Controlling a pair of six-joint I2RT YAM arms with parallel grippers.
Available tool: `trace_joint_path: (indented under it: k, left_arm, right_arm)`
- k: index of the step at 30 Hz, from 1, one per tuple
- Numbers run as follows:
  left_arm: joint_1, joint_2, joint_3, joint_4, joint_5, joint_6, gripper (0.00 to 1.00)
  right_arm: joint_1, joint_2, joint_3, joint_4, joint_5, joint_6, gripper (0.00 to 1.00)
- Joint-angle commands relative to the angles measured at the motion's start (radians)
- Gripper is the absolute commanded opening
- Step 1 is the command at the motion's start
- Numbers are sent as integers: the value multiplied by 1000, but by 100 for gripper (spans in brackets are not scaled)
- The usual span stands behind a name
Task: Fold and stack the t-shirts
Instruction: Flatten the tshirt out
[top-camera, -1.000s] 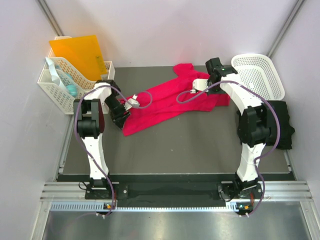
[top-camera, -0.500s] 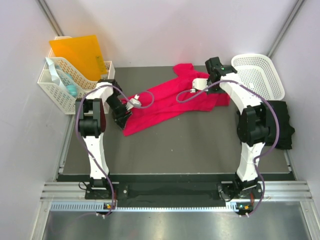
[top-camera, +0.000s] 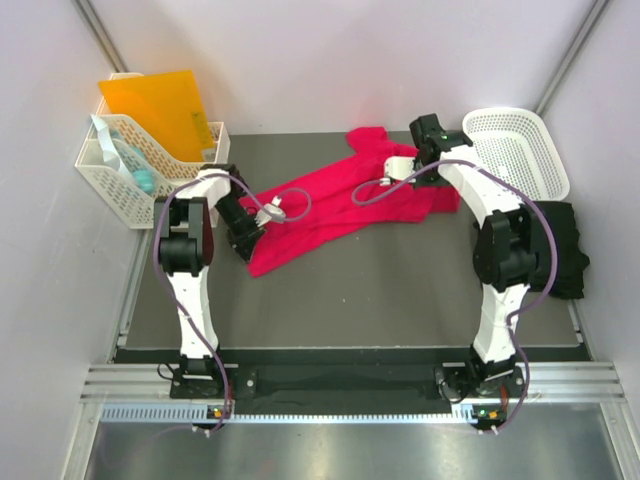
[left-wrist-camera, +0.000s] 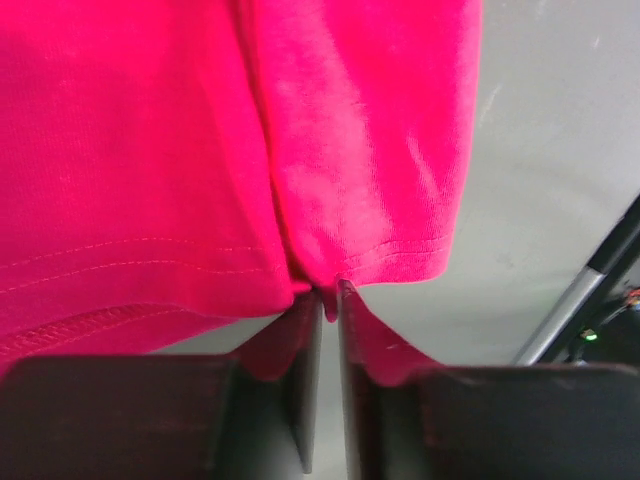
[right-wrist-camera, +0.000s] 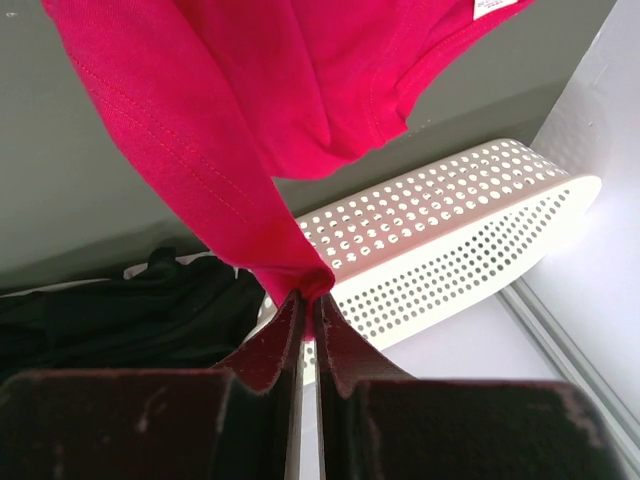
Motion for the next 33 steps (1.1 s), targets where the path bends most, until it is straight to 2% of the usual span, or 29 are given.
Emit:
trace_joint_path:
  k: [1,2,11,19,27,33]
  left_arm:
    - [-5,53,-24,109,-28,15,8]
    - [-5,56,-22,110,-28,9,0]
    - [-3,24,13,132,-43,-34,0]
    - [-3,-126,180,158,-14,-114,0]
    - [-5,-229,277,181,-104,-91,0]
    - [-5,-320,254,296,-175,-88,0]
  right_arm:
    - [11,8,51,1,5,-3,2]
    - [9,7,52,3,5,-3,2]
    - [11,8,53,3,7,2,2]
    - [9,5,48,29,7,10,0]
    - [9,0,60,70,11,7,0]
    - [6,-15,60,188,72,-7,0]
